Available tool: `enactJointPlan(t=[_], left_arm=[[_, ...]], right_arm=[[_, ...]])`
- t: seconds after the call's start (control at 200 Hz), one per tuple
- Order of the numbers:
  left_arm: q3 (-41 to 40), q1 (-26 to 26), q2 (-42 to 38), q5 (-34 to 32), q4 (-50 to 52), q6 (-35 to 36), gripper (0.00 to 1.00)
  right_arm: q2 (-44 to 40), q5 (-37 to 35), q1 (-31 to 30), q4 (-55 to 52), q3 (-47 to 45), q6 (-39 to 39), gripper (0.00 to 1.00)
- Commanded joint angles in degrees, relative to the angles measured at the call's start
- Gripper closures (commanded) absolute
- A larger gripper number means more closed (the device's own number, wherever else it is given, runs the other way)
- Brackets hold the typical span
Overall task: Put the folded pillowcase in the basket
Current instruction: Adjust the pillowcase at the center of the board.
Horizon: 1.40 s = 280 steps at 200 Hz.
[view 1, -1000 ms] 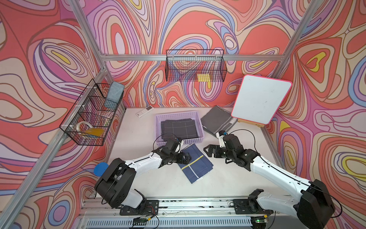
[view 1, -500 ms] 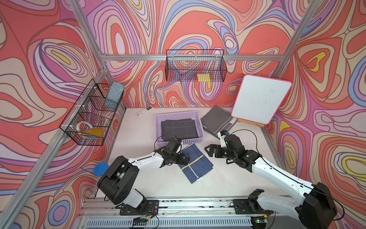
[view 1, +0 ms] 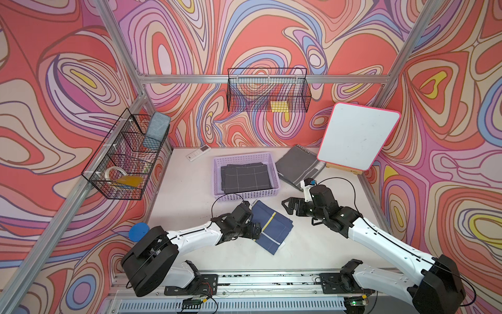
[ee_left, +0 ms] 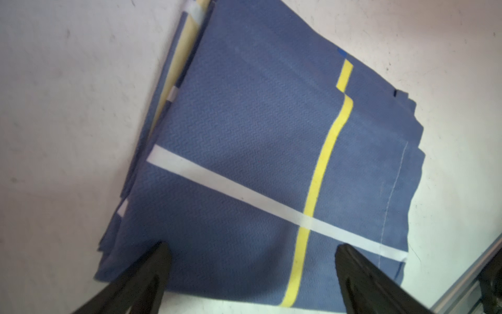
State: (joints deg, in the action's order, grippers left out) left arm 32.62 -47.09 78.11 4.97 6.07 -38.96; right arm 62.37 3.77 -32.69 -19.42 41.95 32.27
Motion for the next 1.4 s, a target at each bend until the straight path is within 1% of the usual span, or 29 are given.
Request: enactJointPlan(t=[0.0, 0.125, 0.22, 0.325, 0.461, 0.641, 0.716, 0.801, 0.891, 0.976, 1.036, 1.147, 1.222, 1.337, 1.397], left_arm=[[-2.56, -4.45, 0.74, -0.37, 7.71, -7.36, 0.01], [-2.56, -9.21, 0.21, -1.11, 8.18, -11.4, 0.01], [-2.56, -12.58, -0.36, -0.56, 6.88, -13.9, 0.01], [-1.31, -16.26, -0.81, -0.58, 5.17, -14.31, 0.01], [0.43, -17.33, -1.36, -0.35, 4.32, -13.98, 0.01], [2.18, -17.16, -7.45, -7.71, 8.52, -12.93, 0.01], [3.98, -16.47, -9.46, -10.79, 12.65, -12.15, 0.01], [5.37, -14.56, -10.74, -12.2, 14.98, -10.19, 0.01], [5.64, -10.65, -11.22, -11.57, 15.76, -8.03, 0.01], [5.86, -7.01, -11.22, -11.16, 16.13, -5.93, 0.01], [5.88, -5.37, -11.07, -11.56, 15.6, -4.25, 0.01], [6.14, -2.42, -9.14, -10.46, 14.06, -2.12, 0.01], [5.93, -0.47, -7.45, -8.2, 12.16, -1.31, 0.02], [6.58, 0.29, -3.96, -7.22, 9.91, -0.04, 0.07], [8.13, 0.33, -1.4, -7.26, 10.42, 0.75, 0.12]], right_arm=[[-1.7, -2.36, -0.01, -1.14, -1.34, 0.8, 0.02], [-3.17, -4.46, -0.01, -1.78, -1.96, 1.71, 0.02], [-3.88, -7.81, 0.0, -4.11, -1.78, 3.84, 0.02], [-3.77, -9.16, 0.06, -7.1, -1.13, 5.05, 0.02], [-2.16, -8.16, -0.01, -10.56, -0.13, 5.82, 0.02], [1.59, -3.74, -0.03, -13.35, 0.93, 4.85, 0.05], [3.15, -1.32, -0.01, -13.22, 0.94, 4.24, 0.08], [5.15, 0.69, -0.01, -13.32, 1.15, 2.99, 0.11], [7.78, 1.9, -0.01, -13.19, 1.71, 1.72, 0.15], [10.46, 3.75, -0.01, -13.17, 2.72, -0.26, 0.22], [12.51, 3.47, -0.01, -13.1, 3.44, -0.69, 0.24], [16.64, 3.27, -0.01, -12.89, 4.86, -1.26, 0.27], [18.97, 2.51, -0.06, -12.62, 5.65, -1.25, 0.28], [22.29, 2.14, -0.01, -12.13, 6.66, -1.72, 0.33], [23.51, 1.97, -0.01, -12.06, 7.08, -1.86, 0.34]])
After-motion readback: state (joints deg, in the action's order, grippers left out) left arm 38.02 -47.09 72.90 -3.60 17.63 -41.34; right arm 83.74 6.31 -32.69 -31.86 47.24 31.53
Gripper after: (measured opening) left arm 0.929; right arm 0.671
